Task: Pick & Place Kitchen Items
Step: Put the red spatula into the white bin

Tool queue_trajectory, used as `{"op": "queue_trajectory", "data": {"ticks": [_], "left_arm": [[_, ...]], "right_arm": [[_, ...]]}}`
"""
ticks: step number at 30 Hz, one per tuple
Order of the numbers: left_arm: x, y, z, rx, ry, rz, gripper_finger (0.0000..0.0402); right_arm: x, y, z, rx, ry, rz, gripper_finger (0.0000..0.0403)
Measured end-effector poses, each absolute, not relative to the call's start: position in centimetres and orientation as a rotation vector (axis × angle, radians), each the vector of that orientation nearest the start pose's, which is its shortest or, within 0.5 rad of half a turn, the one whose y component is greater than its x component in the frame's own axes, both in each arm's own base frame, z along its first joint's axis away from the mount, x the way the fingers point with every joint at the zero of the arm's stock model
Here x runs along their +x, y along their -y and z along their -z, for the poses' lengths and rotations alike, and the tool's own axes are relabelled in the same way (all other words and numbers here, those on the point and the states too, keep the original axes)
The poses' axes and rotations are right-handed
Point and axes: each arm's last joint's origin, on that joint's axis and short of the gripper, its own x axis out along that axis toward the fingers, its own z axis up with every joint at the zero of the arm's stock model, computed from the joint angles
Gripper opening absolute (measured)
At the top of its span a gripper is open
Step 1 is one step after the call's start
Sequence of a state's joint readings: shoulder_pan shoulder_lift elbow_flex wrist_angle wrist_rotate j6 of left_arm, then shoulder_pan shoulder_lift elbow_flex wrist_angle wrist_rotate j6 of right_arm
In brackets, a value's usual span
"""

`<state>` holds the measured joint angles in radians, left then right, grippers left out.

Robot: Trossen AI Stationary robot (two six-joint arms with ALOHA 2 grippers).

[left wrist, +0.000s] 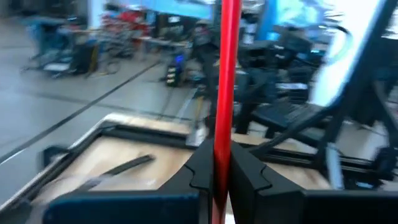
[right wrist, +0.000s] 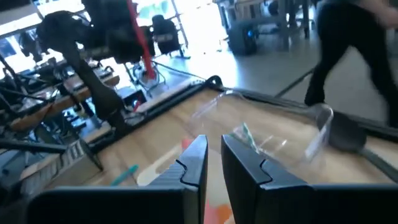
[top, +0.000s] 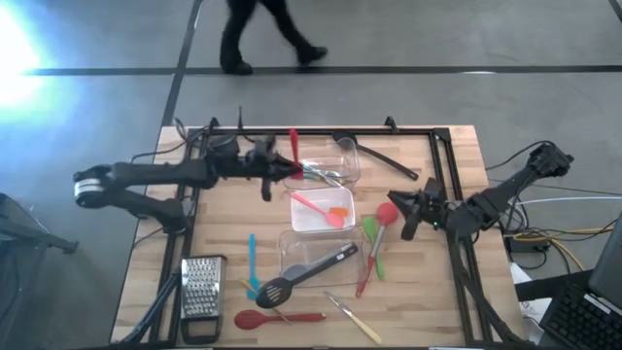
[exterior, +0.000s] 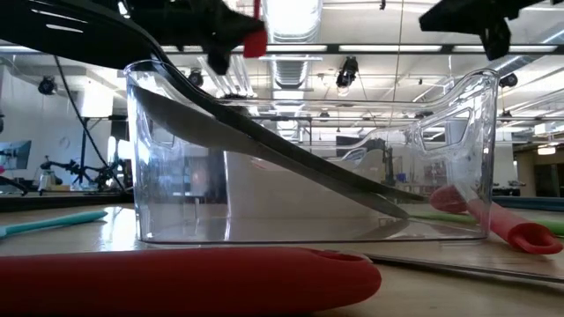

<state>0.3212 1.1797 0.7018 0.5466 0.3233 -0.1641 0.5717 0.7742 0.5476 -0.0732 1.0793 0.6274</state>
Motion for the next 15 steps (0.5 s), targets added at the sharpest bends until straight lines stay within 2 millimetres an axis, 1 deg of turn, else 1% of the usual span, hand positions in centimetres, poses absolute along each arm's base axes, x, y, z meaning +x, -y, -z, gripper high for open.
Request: {"op": "queue_trajectory", "data": {"ticks": [3, 6, 15], "left_arm": [[26.8, -6.8, -29.3, -0.124, 0.08, 0.058, 0.0025], [28.6, -6.6, -29.2, -0.119, 0.06, 0.092, 0.0025], [33.6, -6.1, -29.7, -0.111, 0.045, 0.217, 0.0025]], "right_arm": [[15.5, -5.9, -27.4, 0.386, -0.015, 0.533, 0.0044], [16.0, -5.3, -27.8, 0.389, 0.003, 0.499, 0.0055], [17.8, -3.9, -28.7, 0.33, 0.056, 0.415, 0.0124]]}}
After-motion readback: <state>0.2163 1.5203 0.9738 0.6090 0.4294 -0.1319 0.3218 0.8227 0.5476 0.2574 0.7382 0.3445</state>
